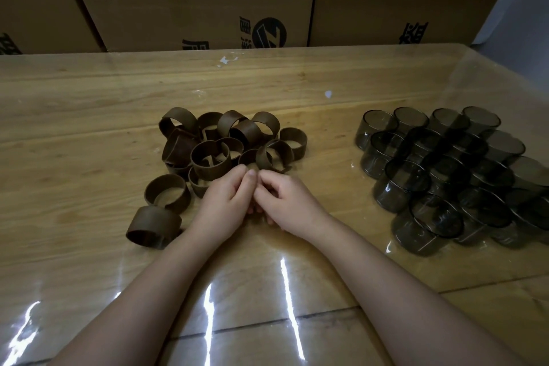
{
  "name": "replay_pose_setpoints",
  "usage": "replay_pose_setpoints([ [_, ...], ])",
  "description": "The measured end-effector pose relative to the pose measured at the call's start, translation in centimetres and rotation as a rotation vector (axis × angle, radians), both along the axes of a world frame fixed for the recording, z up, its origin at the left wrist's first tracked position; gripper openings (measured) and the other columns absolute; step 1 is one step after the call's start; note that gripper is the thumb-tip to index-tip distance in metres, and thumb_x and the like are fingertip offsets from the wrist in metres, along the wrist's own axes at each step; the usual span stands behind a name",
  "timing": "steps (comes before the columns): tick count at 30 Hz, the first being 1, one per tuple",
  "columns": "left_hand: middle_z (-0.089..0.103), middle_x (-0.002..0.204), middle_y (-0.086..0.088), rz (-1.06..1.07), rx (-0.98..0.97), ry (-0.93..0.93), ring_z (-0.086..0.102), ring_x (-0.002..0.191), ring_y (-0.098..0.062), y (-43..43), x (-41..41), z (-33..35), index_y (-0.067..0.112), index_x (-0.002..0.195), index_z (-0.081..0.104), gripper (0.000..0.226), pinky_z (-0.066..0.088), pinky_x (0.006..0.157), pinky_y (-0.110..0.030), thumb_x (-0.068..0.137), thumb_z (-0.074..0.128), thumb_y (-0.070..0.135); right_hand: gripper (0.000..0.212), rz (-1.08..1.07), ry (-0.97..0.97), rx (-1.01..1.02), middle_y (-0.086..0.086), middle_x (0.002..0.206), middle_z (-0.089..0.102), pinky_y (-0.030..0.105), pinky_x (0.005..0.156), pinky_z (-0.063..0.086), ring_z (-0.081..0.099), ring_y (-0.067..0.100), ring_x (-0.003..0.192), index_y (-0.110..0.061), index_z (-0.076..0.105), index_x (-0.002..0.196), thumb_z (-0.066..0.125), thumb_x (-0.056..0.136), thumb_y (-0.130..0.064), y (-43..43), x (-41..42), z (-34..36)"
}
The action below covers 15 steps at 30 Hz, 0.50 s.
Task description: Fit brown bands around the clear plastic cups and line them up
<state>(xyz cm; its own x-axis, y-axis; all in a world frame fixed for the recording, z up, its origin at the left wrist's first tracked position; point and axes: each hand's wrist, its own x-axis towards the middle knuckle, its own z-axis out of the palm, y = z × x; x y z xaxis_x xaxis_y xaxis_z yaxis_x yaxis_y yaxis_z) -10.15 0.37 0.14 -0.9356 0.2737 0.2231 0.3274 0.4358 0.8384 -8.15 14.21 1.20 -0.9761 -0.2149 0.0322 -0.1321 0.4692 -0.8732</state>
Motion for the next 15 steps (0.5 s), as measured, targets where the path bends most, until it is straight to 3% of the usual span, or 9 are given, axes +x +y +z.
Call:
replay_pose_setpoints([
  [2,0.054,0.062,0.005,-0.017,0.003,-0.005,0.053,0.054,-0.003,0.0,0.1,0.0,0.022,0.076,0.054,0.028,0.042,0.050,-0.018,0.100,0.041,0.024,0.024,-0.014,-0.019,0.082,-0.005,0.070,0.063,0.025,0.052,0.049,0.058,0.007,0.058,-0.023,0.057,0.078,0.047,0.099,-0.030,0.1,0.7,1.1],
  [5,0.055,0.061,0.002,-0.036,-0.016,-0.007,0.052,0.053,-0.004,-0.1,0.2,0.1,0.021,0.075,0.053,0.029,0.042,0.052,-0.020,0.100,0.040,0.028,0.019,-0.046,0.056,0.362,-0.008,0.071,0.061,0.032,0.063,0.049,0.057,0.006,0.066,-0.028,0.062,0.088,0.049,0.096,-0.040,1.7,2.5,3.7],
  [8,0.057,0.062,0.000,-0.041,-0.023,-0.034,0.053,0.054,-0.006,-0.2,0.3,0.1,0.021,0.074,0.052,0.032,0.043,0.056,-0.023,0.099,0.038,0.034,0.026,-0.169,0.186,0.457,-0.012,0.065,0.058,0.034,0.056,0.049,0.055,0.004,0.060,-0.033,0.060,0.090,0.042,0.088,-0.052,5.1,5.9,5.8],
  [11,0.057,0.062,0.002,-0.054,-0.045,-0.024,0.055,0.057,-0.006,-0.2,0.4,0.1,0.023,0.074,0.053,0.031,0.044,0.058,-0.025,0.099,0.039,0.035,0.017,-0.498,0.403,0.552,-0.019,0.063,0.052,0.032,0.047,0.046,0.052,0.001,0.057,-0.037,0.054,0.088,0.044,0.089,-0.050,9.7,10.2,6.0],
  [15,0.057,0.062,0.004,-0.062,-0.052,-0.025,0.055,0.058,-0.004,-0.2,0.3,-0.1,0.024,0.074,0.053,0.030,0.044,0.059,-0.025,0.098,0.040,0.036,0.025,-0.662,0.182,0.666,-0.009,0.056,0.050,0.041,0.045,0.050,0.053,0.011,0.050,-0.040,0.054,0.093,0.044,0.084,-0.060,13.9,13.9,4.5],
])
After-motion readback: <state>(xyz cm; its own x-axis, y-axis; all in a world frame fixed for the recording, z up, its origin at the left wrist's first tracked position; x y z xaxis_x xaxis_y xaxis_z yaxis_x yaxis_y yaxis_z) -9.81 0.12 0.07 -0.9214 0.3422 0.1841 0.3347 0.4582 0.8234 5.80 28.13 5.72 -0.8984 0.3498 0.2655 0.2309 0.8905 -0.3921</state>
